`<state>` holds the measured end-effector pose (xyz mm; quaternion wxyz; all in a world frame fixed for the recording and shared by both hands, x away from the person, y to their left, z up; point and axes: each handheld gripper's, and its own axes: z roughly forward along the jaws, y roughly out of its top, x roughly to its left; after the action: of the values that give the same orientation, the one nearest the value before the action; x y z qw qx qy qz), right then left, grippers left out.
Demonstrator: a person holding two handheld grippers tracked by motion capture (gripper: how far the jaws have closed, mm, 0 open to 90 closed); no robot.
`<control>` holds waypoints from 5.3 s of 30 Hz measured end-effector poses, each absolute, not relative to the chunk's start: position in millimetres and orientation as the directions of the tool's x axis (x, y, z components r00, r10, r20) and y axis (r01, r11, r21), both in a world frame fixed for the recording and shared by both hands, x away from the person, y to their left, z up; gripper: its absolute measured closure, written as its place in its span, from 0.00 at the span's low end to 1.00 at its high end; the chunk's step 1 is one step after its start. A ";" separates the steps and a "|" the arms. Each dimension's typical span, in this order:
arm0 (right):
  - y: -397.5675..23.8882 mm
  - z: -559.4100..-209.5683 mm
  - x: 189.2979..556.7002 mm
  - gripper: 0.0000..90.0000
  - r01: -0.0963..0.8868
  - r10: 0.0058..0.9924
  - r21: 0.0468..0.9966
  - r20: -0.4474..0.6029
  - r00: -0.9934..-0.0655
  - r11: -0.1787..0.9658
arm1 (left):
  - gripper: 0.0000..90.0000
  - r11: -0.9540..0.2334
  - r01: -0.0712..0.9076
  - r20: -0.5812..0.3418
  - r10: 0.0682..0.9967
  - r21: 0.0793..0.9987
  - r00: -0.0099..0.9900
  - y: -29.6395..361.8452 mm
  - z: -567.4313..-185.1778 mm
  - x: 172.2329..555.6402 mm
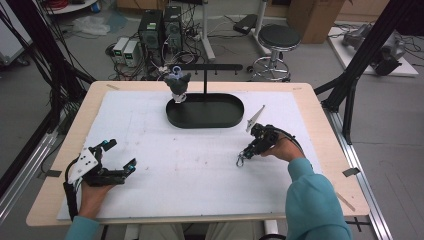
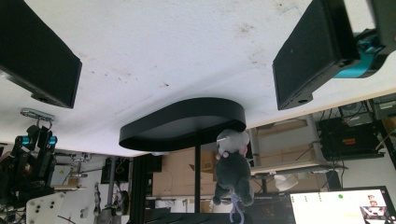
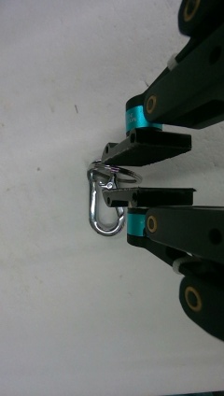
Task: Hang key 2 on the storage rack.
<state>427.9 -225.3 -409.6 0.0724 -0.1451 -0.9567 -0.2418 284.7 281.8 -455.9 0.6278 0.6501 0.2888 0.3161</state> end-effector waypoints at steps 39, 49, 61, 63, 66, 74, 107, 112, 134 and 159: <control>-229.4 -387.0 421.0 0.99 0.347 0.313 0.548 0.157 -0.936 0.761 | 0.02 -0.039 -0.021 0.043 0.776 0.999 0.630 281.8 -456.1 284.7; -235.1 -350.5 417.4 0.99 0.339 0.374 0.693 0.108 -0.921 0.636 | 0.02 -0.033 -0.018 0.037 0.776 0.999 0.629 282.5 -456.2 284.8; -236.5 -306.6 437.4 0.99 0.311 0.427 0.785 0.066 -0.902 0.536 | 0.02 -0.025 -0.020 0.032 0.779 0.999 0.626 282.7 -456.5 284.5; -237.4 -299.9 442.7 0.99 0.311 0.436 0.795 0.066 -0.898 0.521 | 0.02 -0.025 -0.019 0.032 0.782 0.999 0.622 282.9 -456.4 284.6; -237.6 -292.5 449.3 0.99 0.312 0.445 0.806 0.068 -0.893 0.503 | 0.02 -0.022 -0.016 0.027 0.783 1.000 0.621 283.3 -456.5 284.7; -236.8 -275.4 470.9 0.99 0.306 0.477 0.834 0.059 -0.877 0.459 | 0.02 -0.014 -0.018 0.022 0.785 1.000 0.620 283.4 -456.7 284.7; -224.1 -234.8 528.7 0.99 0.318 0.504 0.817 0.039 -0.863 0.482 | 0.02 -0.011 -0.020 0.021 0.783 1.000 0.621 283.4 -456.8 284.8; -220.3 -237.8 534.6 0.99 0.329 0.507 0.806 0.042 -0.861 0.492 | 0.02 -0.014 -0.020 0.023 0.783 1.000 0.621 283.5 -456.8 284.7; -217.4 -258.8 550.2 0.99 0.387 0.520 0.761 0.077 -0.850 0.520 | 0.02 -0.014 -0.020 0.024 0.784 1.000 0.621 283.4 -456.8 284.6; -219.0 -267.7 558.3 0.98 0.394 0.555 0.752 0.045 -0.831 0.528 | 0.02 -0.021 -0.017 0.027 0.783 1.000 0.621 283.6 -456.6 284.4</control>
<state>558.3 -219.0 -267.7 -0.1001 -0.2732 -0.8684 -0.4016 284.4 283.6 -456.6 0.6326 0.6406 0.2990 0.3163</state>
